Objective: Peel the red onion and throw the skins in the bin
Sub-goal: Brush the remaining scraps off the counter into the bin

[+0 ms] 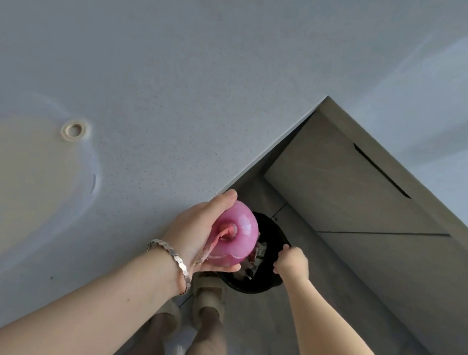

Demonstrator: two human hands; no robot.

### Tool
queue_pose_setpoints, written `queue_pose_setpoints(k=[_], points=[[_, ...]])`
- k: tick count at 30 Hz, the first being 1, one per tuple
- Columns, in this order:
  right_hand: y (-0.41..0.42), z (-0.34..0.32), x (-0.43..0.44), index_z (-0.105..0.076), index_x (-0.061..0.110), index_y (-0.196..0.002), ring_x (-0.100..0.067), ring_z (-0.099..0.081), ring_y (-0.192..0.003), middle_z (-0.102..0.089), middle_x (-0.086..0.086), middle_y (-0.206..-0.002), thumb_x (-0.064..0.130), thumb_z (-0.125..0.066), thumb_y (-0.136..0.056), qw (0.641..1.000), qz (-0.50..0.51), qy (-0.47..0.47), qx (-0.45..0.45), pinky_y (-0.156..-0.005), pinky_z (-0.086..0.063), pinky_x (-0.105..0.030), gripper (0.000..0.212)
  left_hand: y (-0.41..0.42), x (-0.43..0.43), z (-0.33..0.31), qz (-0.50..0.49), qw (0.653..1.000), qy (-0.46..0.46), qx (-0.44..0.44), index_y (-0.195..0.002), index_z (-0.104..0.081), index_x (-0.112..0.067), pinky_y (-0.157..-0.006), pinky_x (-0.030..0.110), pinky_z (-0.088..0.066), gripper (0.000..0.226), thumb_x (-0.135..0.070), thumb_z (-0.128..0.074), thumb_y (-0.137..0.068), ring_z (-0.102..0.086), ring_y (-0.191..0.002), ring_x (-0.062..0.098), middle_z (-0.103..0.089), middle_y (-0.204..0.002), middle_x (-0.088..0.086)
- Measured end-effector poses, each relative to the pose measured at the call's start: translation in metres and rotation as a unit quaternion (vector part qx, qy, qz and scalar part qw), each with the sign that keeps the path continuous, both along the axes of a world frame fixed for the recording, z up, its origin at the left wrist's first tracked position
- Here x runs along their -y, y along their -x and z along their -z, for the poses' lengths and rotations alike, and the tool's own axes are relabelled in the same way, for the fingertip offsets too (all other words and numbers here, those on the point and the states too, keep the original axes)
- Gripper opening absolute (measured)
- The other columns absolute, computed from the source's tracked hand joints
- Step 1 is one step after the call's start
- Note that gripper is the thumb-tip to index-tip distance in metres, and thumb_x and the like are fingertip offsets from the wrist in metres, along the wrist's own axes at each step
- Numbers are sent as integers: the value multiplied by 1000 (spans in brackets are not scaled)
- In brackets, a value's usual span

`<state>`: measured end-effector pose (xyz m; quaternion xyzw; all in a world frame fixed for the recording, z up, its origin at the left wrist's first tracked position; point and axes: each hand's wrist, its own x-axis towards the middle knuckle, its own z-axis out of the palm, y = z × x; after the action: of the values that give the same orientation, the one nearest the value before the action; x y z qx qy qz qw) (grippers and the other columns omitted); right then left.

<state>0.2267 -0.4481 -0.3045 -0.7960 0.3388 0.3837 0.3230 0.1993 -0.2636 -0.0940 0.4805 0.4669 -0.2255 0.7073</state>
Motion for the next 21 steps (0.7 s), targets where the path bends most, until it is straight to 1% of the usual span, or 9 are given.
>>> queue_pose_setpoints(k=[4,6,8,10,13,14,16,18,21], points=[[-9,-17,-12,-39,4,-131,-33,-37,-126,-38,-11,-134,12,-49,-89,988,36,-90,-117,-102,-33,-34,44,1,0,-5,-2,1000,-1,-1,-92,-64,-12,-56,41,-58,37,-47,-62,-80,-66,-48,18,-64,-85,8],[-13,-25,-10,-50,4,-111,-31,-38,-120,-39,-12,-126,3,-41,-91,987,43,-99,-121,-99,-31,-34,22,2,0,-10,-4,1000,2,-1,-91,-64,-11,-56,41,-57,36,-46,-62,-81,-66,-44,17,-63,-85,8],[-14,-22,-5,-52,1,-118,-26,-44,-112,-44,-13,-133,0,-34,-93,993,-16,-79,-82,-97,-35,-33,31,3,-1,-13,-10,1000,6,-1,-92,-63,-11,-56,41,-57,36,-46,-62,-81,-65,-44,18,-62,-85,8],[-15,-25,-3,-44,2,-130,-20,-50,-92,-48,-19,-133,-3,-38,-92,995,-54,-63,-57,-88,-45,-29,39,5,-2,-15,-9,1000,5,-4,-91,-64,-12,-58,42,-57,36,-47,-62,-81,-66,-46,19,-62,-86,8],[-12,-27,1,-54,-4,-117,-7,-59,-48,-59,-19,-101,-1,-48,-89,993,-107,-44,-30,-44,-50,-15,29,8,-4,-18,-9,1000,2,-5,-92,-64,-12,-58,42,-57,35,-46,-62,-81,-66,-56,23,-62,-87,8],[-11,-32,0,-58,-3,-108,-8,-61,-45,-60,-17,-89,3,-53,-88,989,-146,-12,-24,-42,-50,-17,21,9,-5,-19,-9,1000,2,-5,-93,-64,-12,-57,42,-58,36,-46,-62,-81,-65,-60,24,-62,-88,8],[-9,-45,-5,-60,3,-89,-22,-64,-62,-65,-13,-82,18,-57,-88,946,-313,86,-7,-56,-51,-25,15,11,-6,-21,-8,1000,5,-8,-97,-64,-11,-58,42,-58,39,-46,-63,-81,-65,-65,27,-62,-90,8],[-5,-56,-8,-56,9,-107,-26,-61,-90,-64,-9,-103,17,-51,-89,879,-451,152,-4,-73,-46,-31,21,13,-7,-22,-8,1000,12,-15,-101,-64,-10,-59,43,-59,42,-47,-63,-80,-65,-68,28,-62,-94,9],[-1,-68,-13,-35,16,-134,-29,-36,-126,-46,-4,-130,12,-58,-79,816,-561,118,-78,-106,-25,-50,60,19,-11,-25,-25,999,26,-25,-105,-62,-10,-61,44,-59,51,-51,-66,-75,-65,-70,30,-62,-98,11]])
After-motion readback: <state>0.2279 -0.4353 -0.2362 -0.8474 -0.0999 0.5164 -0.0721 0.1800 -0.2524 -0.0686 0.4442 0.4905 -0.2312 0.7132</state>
